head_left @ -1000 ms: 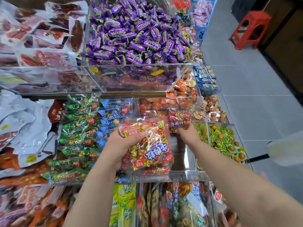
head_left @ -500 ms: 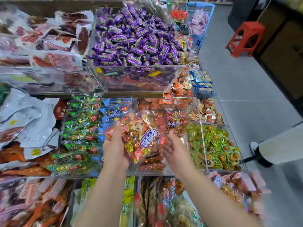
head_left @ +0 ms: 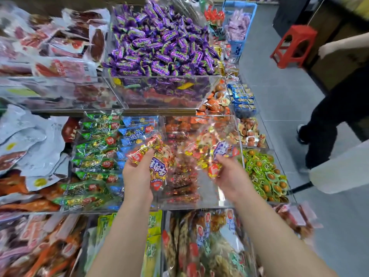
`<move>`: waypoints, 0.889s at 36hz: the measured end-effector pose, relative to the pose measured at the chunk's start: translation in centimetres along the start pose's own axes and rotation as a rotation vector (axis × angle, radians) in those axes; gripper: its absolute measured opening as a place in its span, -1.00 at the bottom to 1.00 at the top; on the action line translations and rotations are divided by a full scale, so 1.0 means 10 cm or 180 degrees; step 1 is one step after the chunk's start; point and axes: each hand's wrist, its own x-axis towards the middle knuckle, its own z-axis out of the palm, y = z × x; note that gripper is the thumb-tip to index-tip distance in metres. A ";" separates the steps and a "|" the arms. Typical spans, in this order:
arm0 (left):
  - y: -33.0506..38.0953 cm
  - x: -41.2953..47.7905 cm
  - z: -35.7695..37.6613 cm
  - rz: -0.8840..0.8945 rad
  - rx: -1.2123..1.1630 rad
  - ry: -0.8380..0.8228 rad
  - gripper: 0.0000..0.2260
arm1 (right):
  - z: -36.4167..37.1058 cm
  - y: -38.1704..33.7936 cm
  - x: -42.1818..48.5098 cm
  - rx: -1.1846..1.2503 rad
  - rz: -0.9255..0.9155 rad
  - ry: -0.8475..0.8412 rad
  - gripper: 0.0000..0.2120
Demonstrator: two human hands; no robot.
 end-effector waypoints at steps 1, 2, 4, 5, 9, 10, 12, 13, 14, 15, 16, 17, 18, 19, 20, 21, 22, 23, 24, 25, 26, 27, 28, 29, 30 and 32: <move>0.00 0.03 -0.02 0.0052 0.0061 -0.0005 -0.53 | -0.04 -0.12 0.05 -0.0282 -0.0165 0.0121 -0.84; 0.00 0.06 -0.03 0.0107 0.0097 -0.0041 -0.62 | -0.08 -0.24 0.10 -0.0703 -0.0312 0.0226 -0.83; 0.01 0.11 -0.05 0.0137 0.0210 -0.0132 -0.72 | -0.11 -0.47 0.20 -0.1944 -0.0520 0.0440 -0.85; 0.02 0.13 -0.06 0.0129 0.0271 -0.0179 -0.70 | -0.11 -0.57 0.27 -0.2684 -0.0600 0.0545 -0.82; 0.06 0.15 -0.02 0.0056 0.0525 -0.0379 -0.56 | 0.05 -0.76 0.57 -0.5454 -0.0431 0.0429 -0.54; 0.06 0.16 -0.01 0.0070 0.0592 -0.0452 -0.63 | 0.11 -0.75 0.64 -0.5931 -0.0349 0.0284 -0.58; 0.05 0.19 -0.02 0.0097 0.0753 -0.0535 -0.75 | 0.21 -0.68 0.76 -0.6689 -0.0191 0.0040 -0.69; 0.04 0.21 -0.02 0.0092 0.0827 -0.0561 -0.75 | 0.26 -0.64 0.82 -0.7005 -0.0135 -0.0061 -0.70; 0.03 0.22 -0.03 0.0086 0.0883 -0.0584 -0.75 | 0.28 -0.60 0.87 -0.7299 -0.0120 -0.0158 -0.69; 0.02 0.24 -0.03 0.0080 0.0925 -0.0597 -0.77 | 0.30 -0.56 0.92 -0.7562 -0.0105 -0.0248 -0.70; 0.01 0.25 -0.04 0.0075 0.0950 -0.0614 -0.80 | 0.30 -0.52 1.00 -0.7768 -0.0072 -0.0339 -0.71; 0.01 0.27 -0.05 0.0061 0.0951 -0.0638 -0.82 | 0.29 -0.46 1.08 -0.7869 -0.0030 -0.0410 -0.72; 0.01 0.28 -0.05 0.0047 0.0941 -0.0664 -0.84 | 0.26 -0.41 1.17 -0.7891 0.0028 -0.0456 -0.73; 0.00 0.29 -0.06 0.0034 0.0940 -0.0683 -0.85 | 0.23 -0.36 1.25 -0.7889 0.0064 -0.0476 -0.74; -0.01 0.30 -0.06 0.0014 0.0942 -0.0699 -0.85 | 0.20 -0.31 1.31 -0.7872 0.0043 -0.0476 -0.74; -0.02 0.31 -0.07 -0.0012 0.0926 -0.0713 -0.86 | 0.17 -0.27 1.36 -0.7846 -0.0018 -0.0450 -0.74; -0.03 0.31 -0.07 -0.0036 0.0900 -0.0723 -0.86 | 0.13 -0.23 1.41 -0.7821 -0.0113 -0.0398 -0.73; -0.04 0.31 -0.08 -0.0054 0.0886 -0.0733 -0.86 | 0.08 -0.19 1.44 -0.7797 -0.0233 -0.0305 -0.70; -0.06 0.32 -0.08 -0.0058 0.0884 -0.0746 -0.85 | 0.04 -0.16 1.46 -0.7782 -0.0387 -0.0192 -0.67; -0.07 0.32 -0.09 -0.0061 0.0875 -0.0762 -0.85 | 0.00 -0.13 1.48 -0.7768 -0.0588 -0.0096 -0.65; -0.08 0.33 -0.09 -0.0068 0.0856 -0.0777 -0.84 | -0.04 -0.11 1.49 -0.7754 -0.0811 -0.0026 -0.62; -0.08 0.33 -0.10 -0.0080 0.0832 -0.0784 -0.83 | -0.10 -0.08 1.50 -0.7730 -0.1039 0.0017 -0.59; -0.08 0.34 -0.10 -0.0094 0.0808 -0.0785 -0.80 | -0.15 -0.05 1.51 -0.7695 -0.1242 0.0054 -0.54; -0.09 0.36 -0.10 -0.0113 0.0798 -0.0787 -0.78 | -0.20 -0.01 1.50 -0.7672 -0.1433 0.0110 -0.50; -0.10 0.36 -0.10 -0.0126 0.0799 -0.0799 -0.77 | -0.24 0.02 1.49 -0.7660 -0.1615 0.0208 -0.49; -0.11 0.38 -0.09 -0.0139 0.0798 -0.0814 -0.75 | -0.30 0.07 1.43 -0.7547 -0.1968 0.0541 -0.54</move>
